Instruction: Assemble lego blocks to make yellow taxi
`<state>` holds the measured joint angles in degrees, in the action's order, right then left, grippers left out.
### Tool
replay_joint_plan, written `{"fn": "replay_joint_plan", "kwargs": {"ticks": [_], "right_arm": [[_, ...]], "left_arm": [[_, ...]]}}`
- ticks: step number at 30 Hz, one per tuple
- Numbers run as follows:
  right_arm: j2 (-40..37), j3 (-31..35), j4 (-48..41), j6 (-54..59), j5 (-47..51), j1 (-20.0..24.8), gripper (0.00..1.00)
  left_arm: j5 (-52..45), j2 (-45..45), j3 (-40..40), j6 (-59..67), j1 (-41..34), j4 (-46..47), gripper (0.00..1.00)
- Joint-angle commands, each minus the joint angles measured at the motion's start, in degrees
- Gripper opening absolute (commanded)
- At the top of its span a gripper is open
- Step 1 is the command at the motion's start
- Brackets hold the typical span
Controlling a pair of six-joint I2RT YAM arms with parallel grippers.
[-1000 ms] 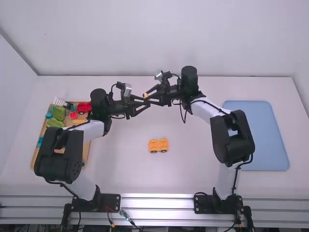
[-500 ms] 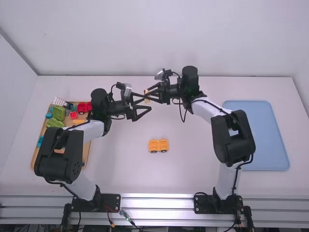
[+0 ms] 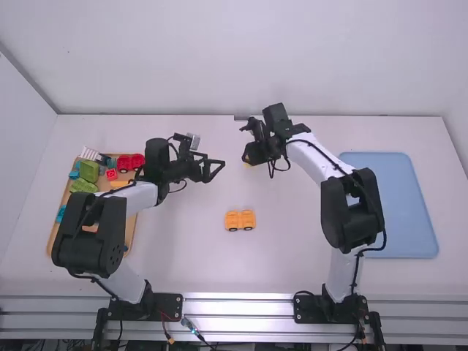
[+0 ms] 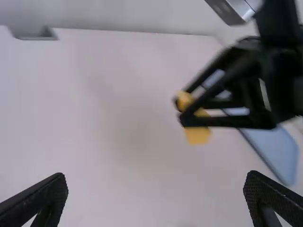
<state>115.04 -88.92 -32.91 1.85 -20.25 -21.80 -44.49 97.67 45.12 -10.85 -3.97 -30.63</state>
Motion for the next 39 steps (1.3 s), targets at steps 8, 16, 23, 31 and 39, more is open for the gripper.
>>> {"fn": "replay_joint_plan", "kwargs": {"ticks": [8, 16, 23, 31, 39], "right_arm": [[-1.9, -0.15, -18.97, -17.84, 24.83, -3.78, 0.0], [-1.9, 10.95, -17.0, -40.44, 24.2, -3.74, 0.0], [-1.9, 11.72, -21.11, -67.73, 20.11, -2.4, 0.0], [-1.9, 13.68, -24.52, -82.47, 18.1, -0.63, 0.0], [-1.9, 17.35, -14.84, -85.22, 13.16, -0.9, 0.0]], "left_arm": [[9.64, 0.11, -0.17, 1.29, 0.13, -4.39, 0.99], [9.64, 0.11, 0.0, 1.29, 0.04, -7.39, 0.99], [10.03, 0.11, -0.04, -0.37, 0.04, -5.97, 0.99], [10.05, 0.11, -0.04, -0.22, 0.2, -4.5, 0.99], [10.05, 0.11, -0.04, -0.22, 0.17, -4.28, 0.99]]}}
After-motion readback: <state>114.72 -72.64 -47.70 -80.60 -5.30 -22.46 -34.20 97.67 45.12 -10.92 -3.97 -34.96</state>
